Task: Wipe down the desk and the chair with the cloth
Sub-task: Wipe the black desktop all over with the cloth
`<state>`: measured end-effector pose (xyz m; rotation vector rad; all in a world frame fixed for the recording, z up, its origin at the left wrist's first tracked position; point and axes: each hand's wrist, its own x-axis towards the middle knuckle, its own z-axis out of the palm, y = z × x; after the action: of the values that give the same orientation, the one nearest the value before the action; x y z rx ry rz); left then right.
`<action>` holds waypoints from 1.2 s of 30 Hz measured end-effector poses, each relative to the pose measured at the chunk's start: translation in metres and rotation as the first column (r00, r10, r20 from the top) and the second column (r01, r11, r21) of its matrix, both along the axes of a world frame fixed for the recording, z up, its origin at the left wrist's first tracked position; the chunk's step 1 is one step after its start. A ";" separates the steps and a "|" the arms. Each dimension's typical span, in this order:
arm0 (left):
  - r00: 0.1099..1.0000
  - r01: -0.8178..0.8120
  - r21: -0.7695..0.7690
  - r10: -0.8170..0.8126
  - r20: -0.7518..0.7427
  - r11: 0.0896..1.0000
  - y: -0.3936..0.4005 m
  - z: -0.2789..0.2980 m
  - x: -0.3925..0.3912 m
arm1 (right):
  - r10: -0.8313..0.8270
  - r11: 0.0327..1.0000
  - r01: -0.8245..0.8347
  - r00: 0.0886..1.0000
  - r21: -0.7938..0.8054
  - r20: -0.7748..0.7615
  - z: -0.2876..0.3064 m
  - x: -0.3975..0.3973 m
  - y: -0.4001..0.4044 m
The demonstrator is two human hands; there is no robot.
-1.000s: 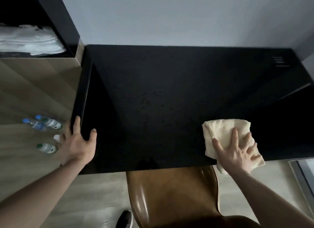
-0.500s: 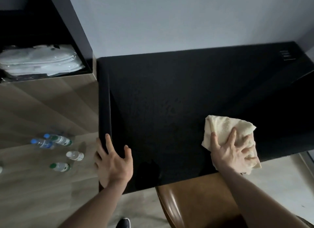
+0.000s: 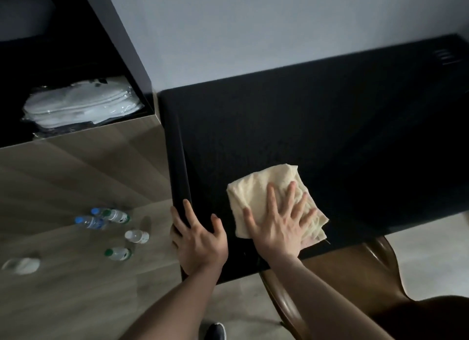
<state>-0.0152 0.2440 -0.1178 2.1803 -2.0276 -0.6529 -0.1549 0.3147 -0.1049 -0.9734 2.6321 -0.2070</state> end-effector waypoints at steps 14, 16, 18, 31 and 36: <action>1.000 0.009 -0.011 -0.009 0.007 1.000 -0.001 -0.001 0.001 | 0.016 0.996 -0.020 0.998 -0.089 -0.056 -0.005 -0.079 0.022; 1.000 -0.001 -0.016 0.000 -0.008 1.000 -0.002 -0.002 0.002 | 0.004 0.996 -0.006 1.000 -0.087 -0.019 -0.004 -0.066 0.015; 0.999 -0.014 -0.014 0.014 -0.029 1.000 -0.001 -0.004 0.004 | 0.016 0.998 -0.016 1.000 -0.066 -0.001 -0.003 -0.048 0.011; 0.972 -0.127 0.003 0.125 -0.201 0.992 -0.004 0.003 0.005 | 0.187 0.974 -0.185 0.982 -0.134 0.004 -0.005 0.021 0.022; 0.994 -0.070 0.013 0.071 -0.089 0.997 -0.004 -0.002 0.004 | 0.178 0.980 -0.181 0.983 -0.079 -0.044 -0.001 -0.043 0.047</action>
<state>-0.0115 0.2397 -0.1195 2.1756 -1.8997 -0.7393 -0.1981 0.3613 -0.1063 -1.2461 2.5672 -0.2579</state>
